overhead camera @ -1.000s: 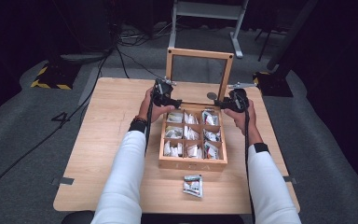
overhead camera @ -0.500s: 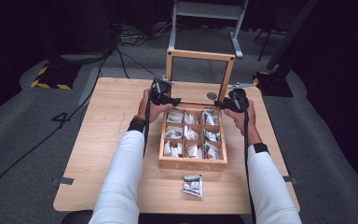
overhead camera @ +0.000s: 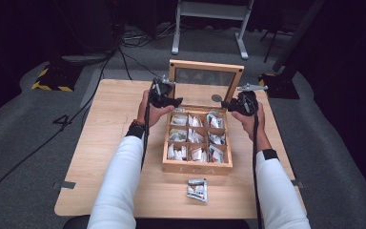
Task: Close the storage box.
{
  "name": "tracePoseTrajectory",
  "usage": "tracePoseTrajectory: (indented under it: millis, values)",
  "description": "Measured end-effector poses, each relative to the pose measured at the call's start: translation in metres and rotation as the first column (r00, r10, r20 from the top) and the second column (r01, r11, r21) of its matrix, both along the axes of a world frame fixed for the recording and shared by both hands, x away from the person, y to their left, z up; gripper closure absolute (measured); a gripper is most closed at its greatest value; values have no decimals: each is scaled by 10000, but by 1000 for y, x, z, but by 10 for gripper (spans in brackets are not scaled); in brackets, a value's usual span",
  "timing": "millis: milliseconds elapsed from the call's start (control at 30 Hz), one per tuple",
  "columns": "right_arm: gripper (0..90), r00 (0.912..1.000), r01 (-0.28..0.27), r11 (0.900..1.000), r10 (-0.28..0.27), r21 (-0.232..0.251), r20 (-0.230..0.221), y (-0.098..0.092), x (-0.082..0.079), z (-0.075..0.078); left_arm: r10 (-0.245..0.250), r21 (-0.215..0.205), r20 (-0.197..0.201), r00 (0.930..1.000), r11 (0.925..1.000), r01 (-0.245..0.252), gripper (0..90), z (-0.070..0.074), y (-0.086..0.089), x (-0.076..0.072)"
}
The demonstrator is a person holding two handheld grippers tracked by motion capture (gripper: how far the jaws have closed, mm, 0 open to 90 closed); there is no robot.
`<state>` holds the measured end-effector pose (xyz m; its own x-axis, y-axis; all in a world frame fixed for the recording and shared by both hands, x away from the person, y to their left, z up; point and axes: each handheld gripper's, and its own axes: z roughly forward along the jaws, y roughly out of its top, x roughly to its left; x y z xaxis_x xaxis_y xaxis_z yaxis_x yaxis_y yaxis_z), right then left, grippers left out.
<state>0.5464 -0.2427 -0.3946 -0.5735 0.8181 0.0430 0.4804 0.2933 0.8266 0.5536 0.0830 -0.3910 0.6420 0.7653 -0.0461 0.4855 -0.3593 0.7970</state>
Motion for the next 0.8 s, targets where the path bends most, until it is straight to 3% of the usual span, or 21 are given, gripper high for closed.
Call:
tracePoseTrajectory:
  millis: [167, 333, 567, 800]
  values:
    - [592, 9997, 110, 9996, -116, 257, 232, -2, -6, 6, 16, 191, 336, 9994, 9998, -22, 465, 9, 1, -8]
    - [591, 9995, 60, 9998, -65, 174, 294, -3, -10, 9, -13, -183, 652, 9979, 9998, 25, 458, 17, 5, -14]
    - [583, 9991, 117, 9994, -130, 313, 406, -3, -13, 11, -55, -26, 708, 9975, 10000, 57, 447, 20, 7, -20]
    - [572, 9973, 103, 9990, -134, 439, 716, -3, -20, 19, -84, -139, 877, 9961, 9999, 97, 445, 25, 11, -27]
